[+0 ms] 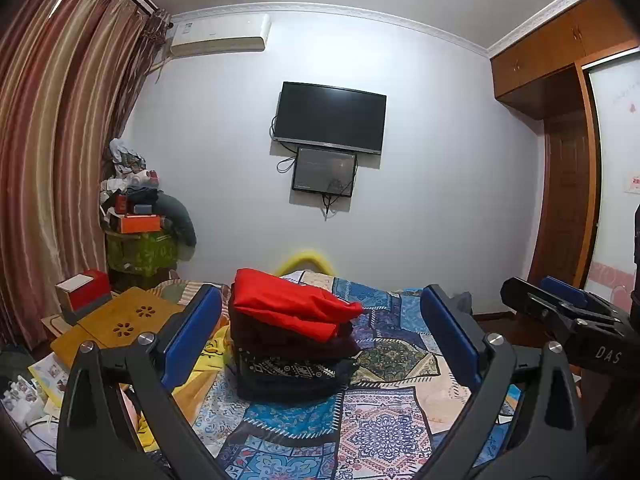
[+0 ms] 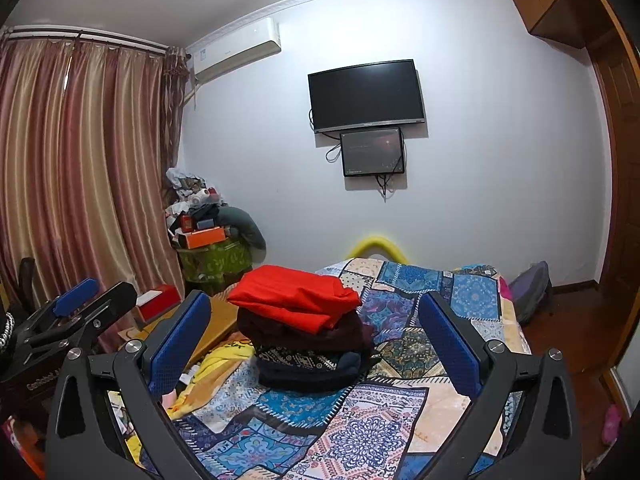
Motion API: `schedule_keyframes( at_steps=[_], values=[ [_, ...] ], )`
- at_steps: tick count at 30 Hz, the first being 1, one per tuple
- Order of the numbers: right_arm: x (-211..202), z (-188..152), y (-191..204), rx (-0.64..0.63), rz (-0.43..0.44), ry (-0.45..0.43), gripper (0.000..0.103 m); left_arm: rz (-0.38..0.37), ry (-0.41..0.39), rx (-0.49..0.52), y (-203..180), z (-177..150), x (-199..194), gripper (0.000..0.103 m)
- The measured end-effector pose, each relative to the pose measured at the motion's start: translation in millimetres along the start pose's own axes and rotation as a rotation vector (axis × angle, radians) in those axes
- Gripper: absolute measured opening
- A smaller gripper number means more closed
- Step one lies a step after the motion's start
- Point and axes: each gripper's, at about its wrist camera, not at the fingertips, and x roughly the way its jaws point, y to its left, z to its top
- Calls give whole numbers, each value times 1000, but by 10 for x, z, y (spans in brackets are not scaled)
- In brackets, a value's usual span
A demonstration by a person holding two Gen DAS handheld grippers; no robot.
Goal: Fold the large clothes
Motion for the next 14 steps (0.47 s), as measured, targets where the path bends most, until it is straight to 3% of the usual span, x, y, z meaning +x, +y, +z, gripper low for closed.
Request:
schedule_keyframes(
  at_steps=[14],
  values=[
    [5, -2, 25, -4, -1, 6, 103, 2, 11, -4, 22, -51, -4, 100]
  ],
)
